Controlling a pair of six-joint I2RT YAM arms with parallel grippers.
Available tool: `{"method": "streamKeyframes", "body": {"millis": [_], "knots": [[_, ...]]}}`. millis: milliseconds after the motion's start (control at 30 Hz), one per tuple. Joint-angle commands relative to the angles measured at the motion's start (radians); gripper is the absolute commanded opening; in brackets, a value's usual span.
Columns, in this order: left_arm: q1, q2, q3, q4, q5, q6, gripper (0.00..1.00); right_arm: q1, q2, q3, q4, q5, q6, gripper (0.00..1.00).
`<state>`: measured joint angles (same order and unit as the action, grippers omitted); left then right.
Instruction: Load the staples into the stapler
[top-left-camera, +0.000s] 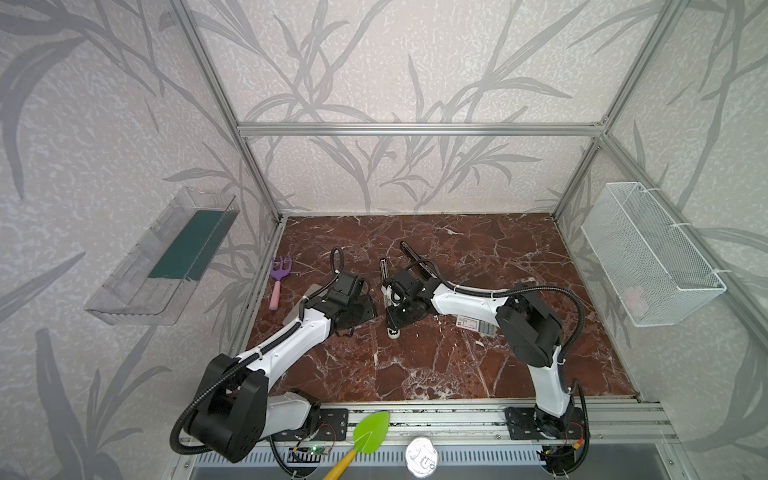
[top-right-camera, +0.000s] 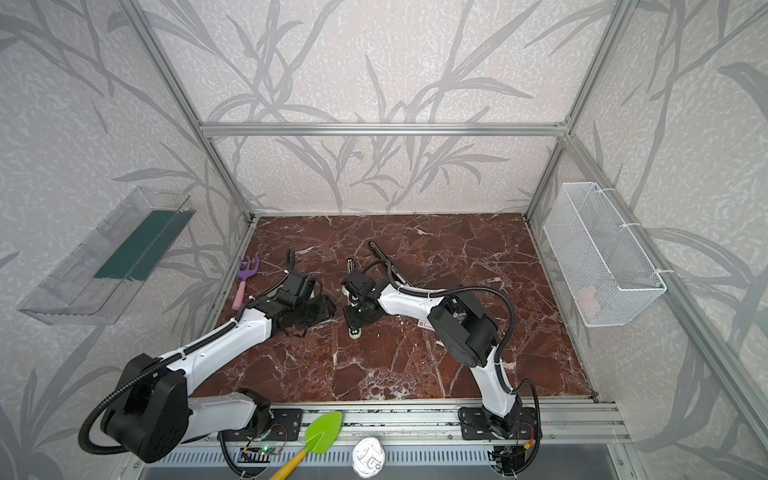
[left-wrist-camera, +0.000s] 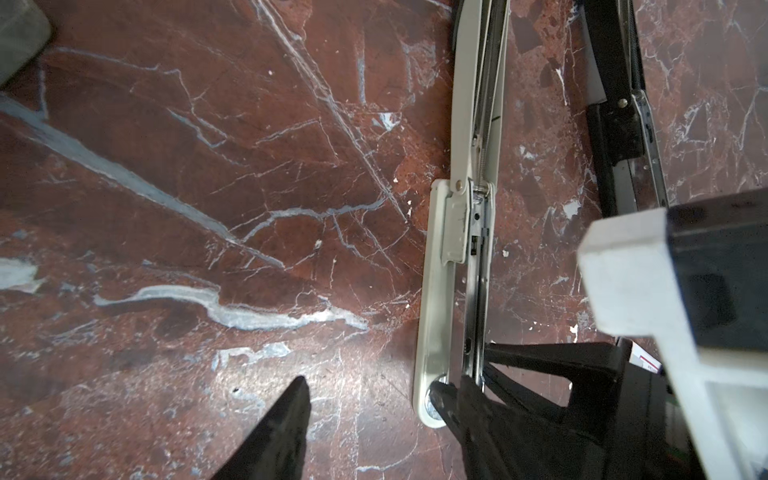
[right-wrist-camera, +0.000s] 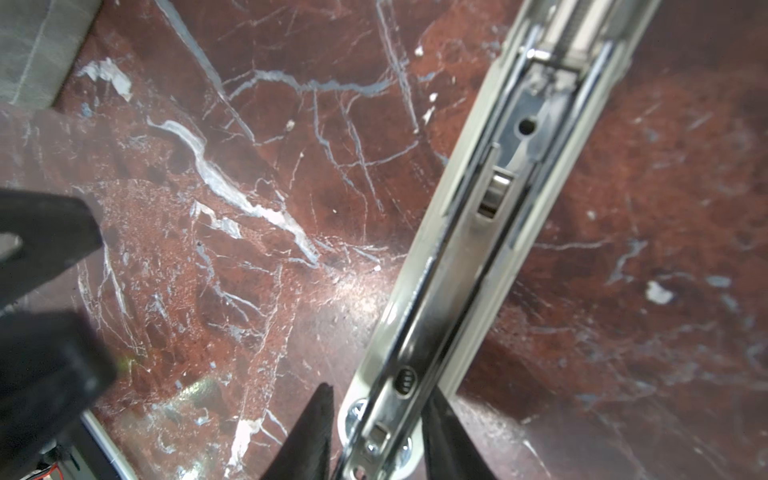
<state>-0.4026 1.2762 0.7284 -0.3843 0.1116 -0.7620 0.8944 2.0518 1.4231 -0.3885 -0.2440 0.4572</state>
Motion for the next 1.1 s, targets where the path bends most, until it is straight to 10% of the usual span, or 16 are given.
{"method": "streamKeyframes", "body": {"millis": [0, 633, 1067], "knots": [[0.008, 0.008, 0.005, 0.009, 0.002, -0.011, 0.58, -0.024, -0.09, -0.052, 0.02, 0.003, 0.009, 0.37], [0.027, 0.479, 0.269, 0.081, 0.027, 0.041, 0.54, -0.281, -0.591, -0.467, -0.056, 0.153, -0.045, 0.4], [-0.024, 0.546, 0.259, 0.18, 0.106, 0.03, 0.52, -0.494, -0.697, -0.615, -0.189, 0.222, -0.039, 0.27]]}}
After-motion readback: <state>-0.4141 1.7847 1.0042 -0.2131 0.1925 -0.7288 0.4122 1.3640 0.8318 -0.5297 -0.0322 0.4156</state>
